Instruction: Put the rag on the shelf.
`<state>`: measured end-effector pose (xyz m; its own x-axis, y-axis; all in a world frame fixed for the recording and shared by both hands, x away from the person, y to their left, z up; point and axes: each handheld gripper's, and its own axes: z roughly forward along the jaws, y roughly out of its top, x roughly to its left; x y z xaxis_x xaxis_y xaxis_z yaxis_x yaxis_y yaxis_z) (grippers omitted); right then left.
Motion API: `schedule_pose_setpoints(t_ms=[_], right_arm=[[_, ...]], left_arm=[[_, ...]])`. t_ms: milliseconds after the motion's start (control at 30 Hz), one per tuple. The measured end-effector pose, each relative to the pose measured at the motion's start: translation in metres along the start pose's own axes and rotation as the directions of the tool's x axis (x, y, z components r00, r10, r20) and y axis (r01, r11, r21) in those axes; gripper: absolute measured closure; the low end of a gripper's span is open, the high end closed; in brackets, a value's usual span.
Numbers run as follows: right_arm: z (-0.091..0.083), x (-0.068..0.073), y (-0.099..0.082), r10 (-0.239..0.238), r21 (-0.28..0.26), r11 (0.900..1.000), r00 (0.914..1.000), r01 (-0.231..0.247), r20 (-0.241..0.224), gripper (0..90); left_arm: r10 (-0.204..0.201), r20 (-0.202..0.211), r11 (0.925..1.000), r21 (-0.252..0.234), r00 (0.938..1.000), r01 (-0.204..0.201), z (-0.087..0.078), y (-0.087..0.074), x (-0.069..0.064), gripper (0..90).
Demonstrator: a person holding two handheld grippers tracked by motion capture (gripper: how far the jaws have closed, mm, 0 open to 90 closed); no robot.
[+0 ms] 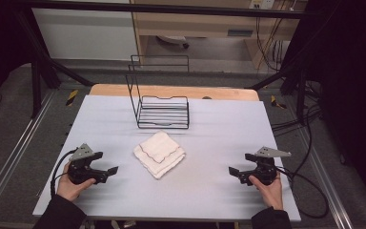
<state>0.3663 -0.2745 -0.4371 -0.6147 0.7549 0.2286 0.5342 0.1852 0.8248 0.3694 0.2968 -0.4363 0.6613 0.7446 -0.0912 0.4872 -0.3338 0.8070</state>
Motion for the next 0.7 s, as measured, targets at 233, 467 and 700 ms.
schedule_pose_setpoints(t_ms=[233,467,700], right_arm=[[0.000,0.000,0.000,-0.001,-0.002,1.0000,1.0000,0.001,0.000,0.6],[0.003,0.003,0.001,0.003,0.005,1.0000,1.0000,-0.003,0.000,0.6],[0.017,0.019,0.008,-0.022,0.018,0.9996,0.9996,0.023,-0.020,0.7]], left_arm=[[0.003,-0.002,1.0000,0.003,1.0000,-0.003,0.001,0.001,-0.002,9.0],[0.003,0.001,1.0000,-0.004,1.0000,-0.003,0.001,0.002,-0.004,10.1],[-0.012,-0.016,0.9999,-0.007,0.9998,0.012,0.004,0.007,-0.009,14.9]])
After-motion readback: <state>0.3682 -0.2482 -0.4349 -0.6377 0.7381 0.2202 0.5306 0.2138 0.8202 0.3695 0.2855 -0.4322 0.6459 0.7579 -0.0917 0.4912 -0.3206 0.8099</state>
